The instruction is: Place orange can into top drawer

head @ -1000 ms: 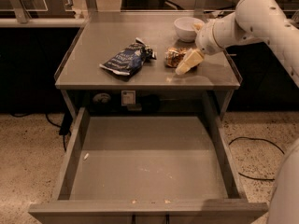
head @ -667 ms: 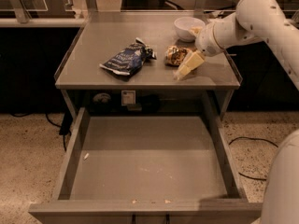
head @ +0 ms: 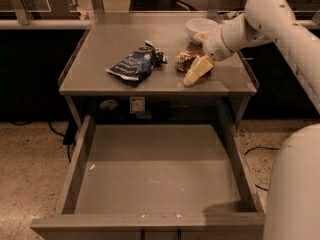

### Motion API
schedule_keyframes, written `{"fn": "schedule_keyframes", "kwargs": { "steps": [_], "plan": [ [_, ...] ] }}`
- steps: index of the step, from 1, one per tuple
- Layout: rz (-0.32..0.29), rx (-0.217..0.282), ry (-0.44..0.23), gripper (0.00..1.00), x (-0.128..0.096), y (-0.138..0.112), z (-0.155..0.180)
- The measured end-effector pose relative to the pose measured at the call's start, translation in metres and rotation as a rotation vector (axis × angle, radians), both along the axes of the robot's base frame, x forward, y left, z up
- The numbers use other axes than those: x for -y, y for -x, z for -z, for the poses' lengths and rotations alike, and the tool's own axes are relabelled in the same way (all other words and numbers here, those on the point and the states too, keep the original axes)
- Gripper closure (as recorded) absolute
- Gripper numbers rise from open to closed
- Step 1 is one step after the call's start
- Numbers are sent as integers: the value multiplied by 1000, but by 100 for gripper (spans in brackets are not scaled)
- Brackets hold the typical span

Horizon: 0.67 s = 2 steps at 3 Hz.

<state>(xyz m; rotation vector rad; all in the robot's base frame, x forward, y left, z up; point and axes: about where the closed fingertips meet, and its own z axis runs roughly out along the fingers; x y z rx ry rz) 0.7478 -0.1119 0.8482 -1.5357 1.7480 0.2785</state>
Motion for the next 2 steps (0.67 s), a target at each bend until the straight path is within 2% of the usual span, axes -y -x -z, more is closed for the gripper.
{"fn": "schedule_keyframes", "kwargs": {
  "steps": [1, 2],
  "plan": [
    [-13, 2, -17, 0, -19, -10, 1],
    [-14, 2, -17, 18, -19, -10, 1]
  ]
}}
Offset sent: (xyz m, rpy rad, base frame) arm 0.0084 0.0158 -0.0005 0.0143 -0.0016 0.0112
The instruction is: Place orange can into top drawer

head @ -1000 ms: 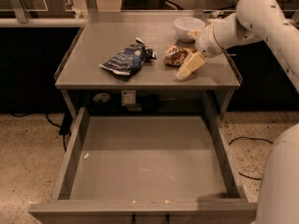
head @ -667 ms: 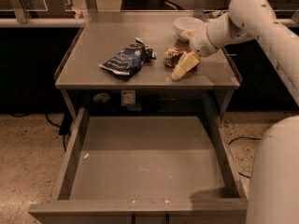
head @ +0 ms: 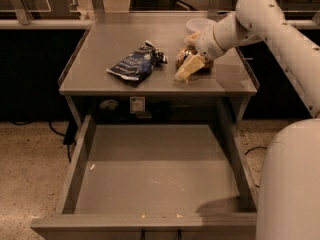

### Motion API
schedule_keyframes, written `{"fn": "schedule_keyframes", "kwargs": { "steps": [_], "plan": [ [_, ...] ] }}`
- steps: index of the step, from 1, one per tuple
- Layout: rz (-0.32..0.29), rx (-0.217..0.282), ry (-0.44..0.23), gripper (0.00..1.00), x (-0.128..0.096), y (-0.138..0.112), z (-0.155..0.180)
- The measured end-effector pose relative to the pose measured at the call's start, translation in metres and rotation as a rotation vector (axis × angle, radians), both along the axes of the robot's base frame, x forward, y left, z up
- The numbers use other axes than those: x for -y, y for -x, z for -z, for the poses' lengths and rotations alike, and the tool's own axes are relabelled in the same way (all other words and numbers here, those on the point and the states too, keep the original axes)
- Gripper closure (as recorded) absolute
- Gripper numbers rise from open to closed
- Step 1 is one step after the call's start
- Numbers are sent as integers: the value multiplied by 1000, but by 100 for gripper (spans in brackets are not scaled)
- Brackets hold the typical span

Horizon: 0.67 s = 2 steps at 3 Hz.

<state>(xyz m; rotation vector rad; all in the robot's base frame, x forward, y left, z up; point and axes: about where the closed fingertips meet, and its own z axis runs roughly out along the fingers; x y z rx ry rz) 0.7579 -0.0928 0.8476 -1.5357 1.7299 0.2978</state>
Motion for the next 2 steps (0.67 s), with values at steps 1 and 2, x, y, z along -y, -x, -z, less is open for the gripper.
{"fn": "schedule_keyframes", "kwargs": {
  "steps": [1, 2],
  "plan": [
    [0, 0, 0, 43, 0, 0, 0],
    [0, 0, 0, 66, 0, 0, 0]
  ]
}}
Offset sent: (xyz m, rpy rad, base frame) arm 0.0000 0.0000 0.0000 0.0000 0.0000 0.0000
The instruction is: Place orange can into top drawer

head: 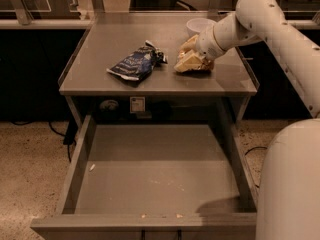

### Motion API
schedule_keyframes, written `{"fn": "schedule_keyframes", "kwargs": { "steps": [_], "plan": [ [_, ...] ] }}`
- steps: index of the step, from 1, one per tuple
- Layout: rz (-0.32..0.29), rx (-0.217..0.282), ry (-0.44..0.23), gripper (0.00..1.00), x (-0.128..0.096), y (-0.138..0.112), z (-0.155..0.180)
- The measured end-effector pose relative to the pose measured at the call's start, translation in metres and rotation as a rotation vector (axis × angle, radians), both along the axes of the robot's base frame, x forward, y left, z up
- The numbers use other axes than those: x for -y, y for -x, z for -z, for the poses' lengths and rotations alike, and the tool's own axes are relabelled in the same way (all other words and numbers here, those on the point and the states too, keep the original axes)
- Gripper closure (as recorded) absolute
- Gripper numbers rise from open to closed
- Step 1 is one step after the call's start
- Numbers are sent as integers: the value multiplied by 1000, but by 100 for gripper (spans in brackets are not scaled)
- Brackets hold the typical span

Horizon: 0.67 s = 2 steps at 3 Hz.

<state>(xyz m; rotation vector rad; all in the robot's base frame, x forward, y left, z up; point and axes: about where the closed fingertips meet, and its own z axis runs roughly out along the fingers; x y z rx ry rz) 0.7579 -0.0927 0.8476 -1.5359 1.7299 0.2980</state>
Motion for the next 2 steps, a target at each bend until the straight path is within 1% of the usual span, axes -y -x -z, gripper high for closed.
{"fn": "schedule_keyframes", "kwargs": {
  "steps": [1, 2],
  "plan": [
    [0, 0, 0, 96, 0, 0, 0],
    [0, 0, 0, 100, 0, 0, 0]
  ]
}}
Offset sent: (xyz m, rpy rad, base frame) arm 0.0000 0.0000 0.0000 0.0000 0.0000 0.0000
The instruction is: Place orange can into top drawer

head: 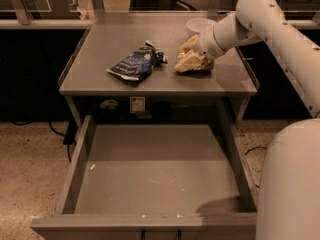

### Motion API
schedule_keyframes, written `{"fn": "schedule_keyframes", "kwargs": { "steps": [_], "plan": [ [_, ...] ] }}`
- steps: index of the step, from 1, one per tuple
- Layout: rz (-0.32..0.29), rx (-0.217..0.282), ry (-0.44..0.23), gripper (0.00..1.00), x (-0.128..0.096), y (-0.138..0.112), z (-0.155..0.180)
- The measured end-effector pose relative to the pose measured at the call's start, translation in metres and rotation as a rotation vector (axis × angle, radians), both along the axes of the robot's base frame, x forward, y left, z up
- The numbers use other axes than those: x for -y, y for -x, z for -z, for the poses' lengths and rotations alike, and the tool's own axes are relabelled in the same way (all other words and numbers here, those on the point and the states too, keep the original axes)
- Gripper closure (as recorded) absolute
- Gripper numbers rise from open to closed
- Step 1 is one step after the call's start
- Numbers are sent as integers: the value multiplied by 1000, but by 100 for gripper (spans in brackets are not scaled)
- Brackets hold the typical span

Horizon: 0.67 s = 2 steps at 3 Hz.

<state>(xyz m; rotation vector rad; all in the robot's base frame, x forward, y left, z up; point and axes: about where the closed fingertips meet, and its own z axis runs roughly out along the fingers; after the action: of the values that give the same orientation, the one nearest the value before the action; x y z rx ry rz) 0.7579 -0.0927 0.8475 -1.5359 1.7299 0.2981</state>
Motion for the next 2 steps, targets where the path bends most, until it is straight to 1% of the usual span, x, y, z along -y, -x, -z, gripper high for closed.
{"fn": "schedule_keyframes", "kwargs": {
  "steps": [1, 2],
  "plan": [
    [-6, 7, 14, 100, -2, -2, -3],
    [-42, 83, 31, 100, -2, -4, -48]
  ]
}}
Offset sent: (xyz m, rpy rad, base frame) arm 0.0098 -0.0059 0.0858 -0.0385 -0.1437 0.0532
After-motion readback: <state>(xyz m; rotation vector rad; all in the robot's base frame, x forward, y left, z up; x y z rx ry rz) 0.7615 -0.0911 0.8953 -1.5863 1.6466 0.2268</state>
